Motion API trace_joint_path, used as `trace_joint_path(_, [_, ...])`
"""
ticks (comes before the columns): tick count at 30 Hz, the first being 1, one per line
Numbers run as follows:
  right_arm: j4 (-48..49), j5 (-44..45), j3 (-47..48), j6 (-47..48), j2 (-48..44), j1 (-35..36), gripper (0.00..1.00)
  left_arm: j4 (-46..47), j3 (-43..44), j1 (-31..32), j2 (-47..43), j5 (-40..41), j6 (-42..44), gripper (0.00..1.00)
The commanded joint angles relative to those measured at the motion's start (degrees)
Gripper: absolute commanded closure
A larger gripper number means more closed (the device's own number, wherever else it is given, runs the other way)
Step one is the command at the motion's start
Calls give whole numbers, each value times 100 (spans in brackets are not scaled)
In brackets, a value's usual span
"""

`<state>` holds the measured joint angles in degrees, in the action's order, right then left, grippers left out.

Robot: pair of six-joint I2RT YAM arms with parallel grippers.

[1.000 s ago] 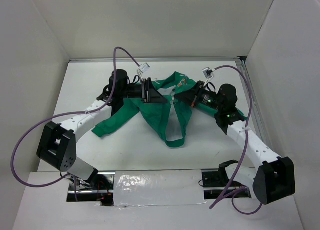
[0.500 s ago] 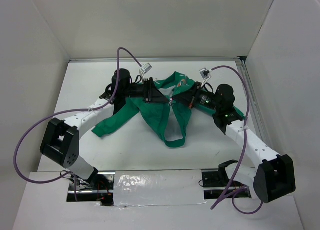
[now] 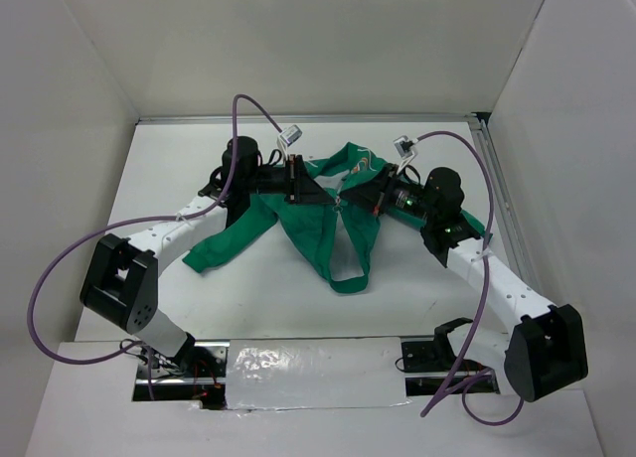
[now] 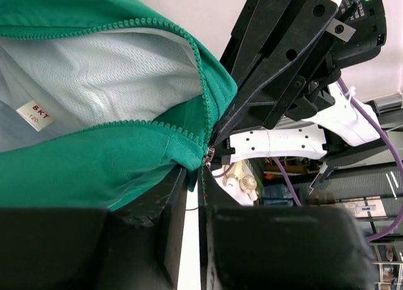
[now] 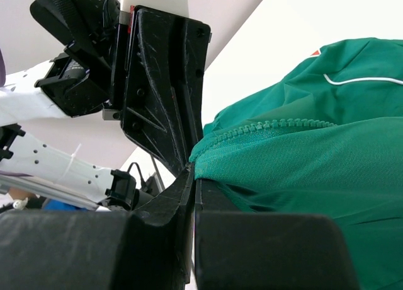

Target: Zip up the jacket

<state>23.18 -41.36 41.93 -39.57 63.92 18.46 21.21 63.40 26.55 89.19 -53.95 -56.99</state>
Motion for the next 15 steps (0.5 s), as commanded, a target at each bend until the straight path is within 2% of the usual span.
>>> trace_joint_path(1, [433, 76, 140, -16, 32, 114, 100, 357, 208, 35, 37, -203, 100, 77])
trace_joint_path(2, [416, 102, 175, -7, 41, 114, 100, 349, 208, 35, 37, -238, 109, 78])
trace_joint_path(5, [503, 137, 149, -103, 94, 149, 100, 463, 199, 52, 55, -396, 197, 91])
trace_joint_path(6, [686, 181, 114, -164, 112, 149, 100, 480, 191, 70, 55, -431, 267, 100])
trace_joint_path(11, [1004, 480, 87, -332, 112, 141, 100, 279, 164, 193, -15, -546, 635, 100])
trace_joint_path(15, [1188, 839, 175, -542, 112, 123, 100, -415, 120, 483, -164, -99, 1277, 100])
